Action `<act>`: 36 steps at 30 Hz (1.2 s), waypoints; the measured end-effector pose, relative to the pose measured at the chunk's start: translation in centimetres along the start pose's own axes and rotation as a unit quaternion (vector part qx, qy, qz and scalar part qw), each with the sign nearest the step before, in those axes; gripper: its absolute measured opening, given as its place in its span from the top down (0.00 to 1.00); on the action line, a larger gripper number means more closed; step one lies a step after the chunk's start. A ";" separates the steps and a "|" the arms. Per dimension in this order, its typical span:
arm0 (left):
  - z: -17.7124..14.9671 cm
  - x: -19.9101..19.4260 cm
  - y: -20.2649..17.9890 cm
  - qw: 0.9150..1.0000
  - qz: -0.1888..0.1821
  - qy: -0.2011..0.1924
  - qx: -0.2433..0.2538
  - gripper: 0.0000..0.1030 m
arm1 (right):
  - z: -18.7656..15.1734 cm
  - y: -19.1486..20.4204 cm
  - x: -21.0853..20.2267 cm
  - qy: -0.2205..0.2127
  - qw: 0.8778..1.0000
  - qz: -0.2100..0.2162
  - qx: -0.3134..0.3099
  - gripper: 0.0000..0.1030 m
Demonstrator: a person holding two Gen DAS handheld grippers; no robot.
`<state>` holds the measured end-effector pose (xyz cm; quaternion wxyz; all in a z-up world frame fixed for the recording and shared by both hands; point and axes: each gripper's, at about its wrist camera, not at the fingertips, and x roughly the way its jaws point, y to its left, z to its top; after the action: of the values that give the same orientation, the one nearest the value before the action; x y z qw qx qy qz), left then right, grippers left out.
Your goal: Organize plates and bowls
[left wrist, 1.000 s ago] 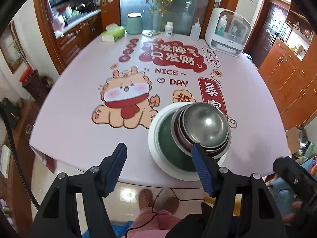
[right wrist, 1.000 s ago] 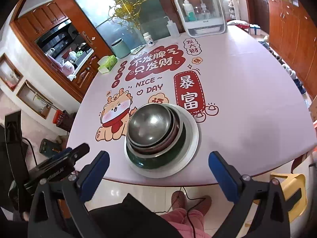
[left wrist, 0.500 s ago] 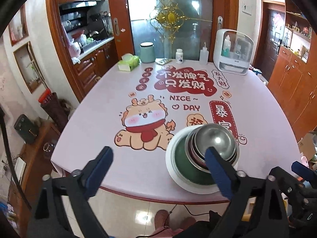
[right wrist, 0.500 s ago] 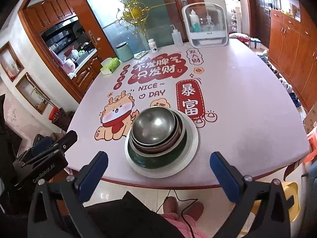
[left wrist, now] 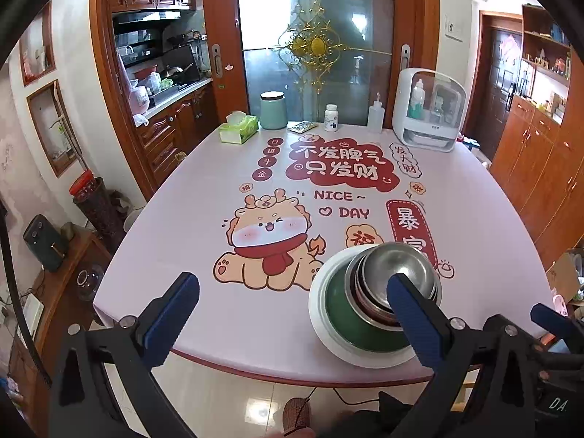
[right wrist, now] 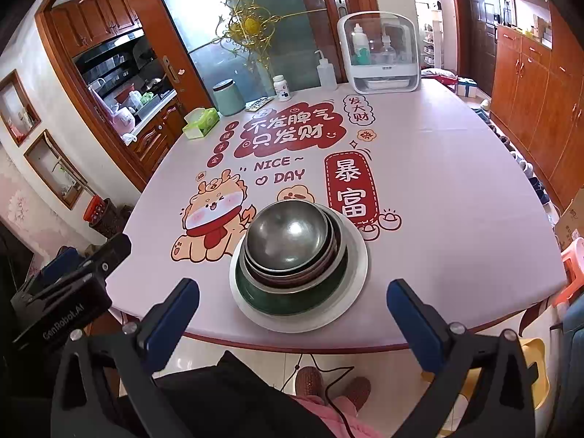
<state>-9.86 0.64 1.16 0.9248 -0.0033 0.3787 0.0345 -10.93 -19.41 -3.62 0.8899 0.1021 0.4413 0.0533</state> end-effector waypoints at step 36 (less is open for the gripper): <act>0.7 1.3 -1.1 1.000 -0.020 0.004 0.004 0.01 | 0.5 -0.3 0.8 0.016 1.000 -0.012 0.010 0.00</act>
<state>-8.42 -0.33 0.72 0.9240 -0.0072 0.3820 0.0142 -10.03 -19.67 -3.97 0.8825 0.1044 0.4568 0.0399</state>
